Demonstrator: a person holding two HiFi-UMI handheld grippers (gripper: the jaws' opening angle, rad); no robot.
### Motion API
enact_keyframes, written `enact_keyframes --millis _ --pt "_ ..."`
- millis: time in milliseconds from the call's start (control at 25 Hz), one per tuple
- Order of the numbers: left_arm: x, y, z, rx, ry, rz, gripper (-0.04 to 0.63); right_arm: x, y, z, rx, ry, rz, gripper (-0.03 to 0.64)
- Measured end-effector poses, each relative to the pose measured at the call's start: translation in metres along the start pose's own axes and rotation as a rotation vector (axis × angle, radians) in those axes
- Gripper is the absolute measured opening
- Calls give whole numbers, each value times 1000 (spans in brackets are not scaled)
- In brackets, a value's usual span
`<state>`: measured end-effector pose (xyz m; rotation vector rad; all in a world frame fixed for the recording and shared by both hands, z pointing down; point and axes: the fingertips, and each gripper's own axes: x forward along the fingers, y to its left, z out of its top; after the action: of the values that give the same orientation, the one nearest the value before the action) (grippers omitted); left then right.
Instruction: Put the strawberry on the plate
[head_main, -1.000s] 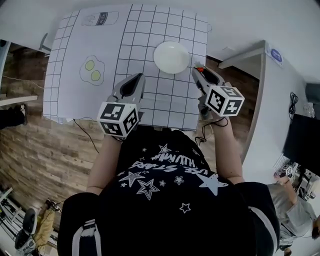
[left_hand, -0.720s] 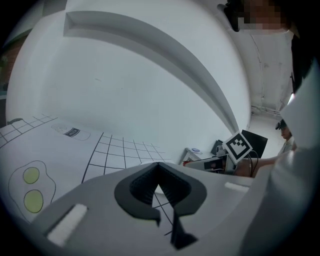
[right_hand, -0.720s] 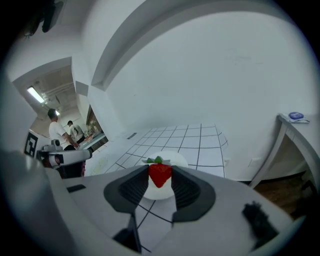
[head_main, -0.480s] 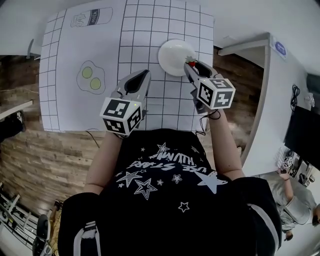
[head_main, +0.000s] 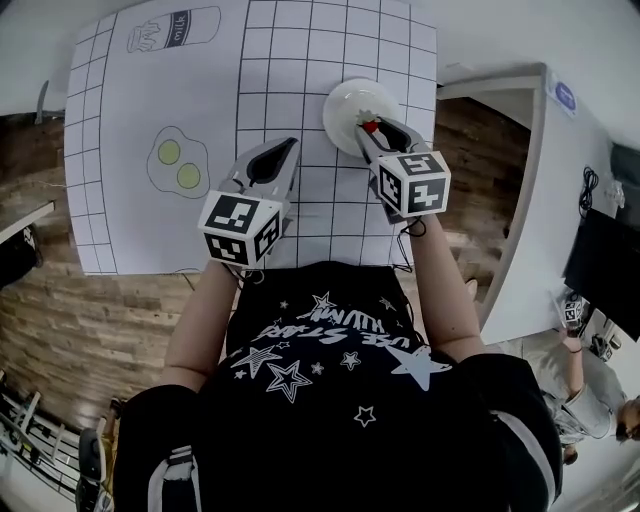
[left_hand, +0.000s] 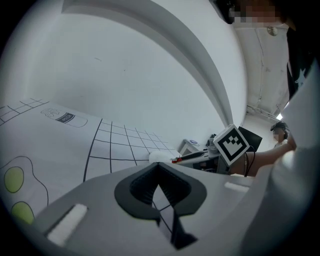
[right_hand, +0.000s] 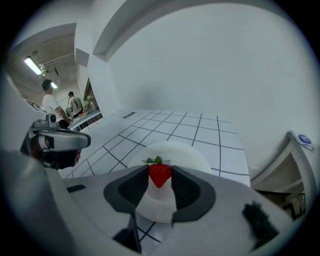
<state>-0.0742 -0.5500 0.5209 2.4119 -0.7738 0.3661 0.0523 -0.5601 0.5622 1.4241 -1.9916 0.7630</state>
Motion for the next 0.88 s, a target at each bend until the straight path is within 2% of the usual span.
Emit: enact_keyframes --millis 320,640,880 --pt "3 5 -9 -20 27 -11 9 9 -1 -12 23 40 -11 152" --pt "-1 4 -8 -7 23 -9 9 5 -9 -8 4 21 -73 156" --pt "-8 -7 -5 15 16 6 9 -6 -11 -7 10 -3 -62 156"
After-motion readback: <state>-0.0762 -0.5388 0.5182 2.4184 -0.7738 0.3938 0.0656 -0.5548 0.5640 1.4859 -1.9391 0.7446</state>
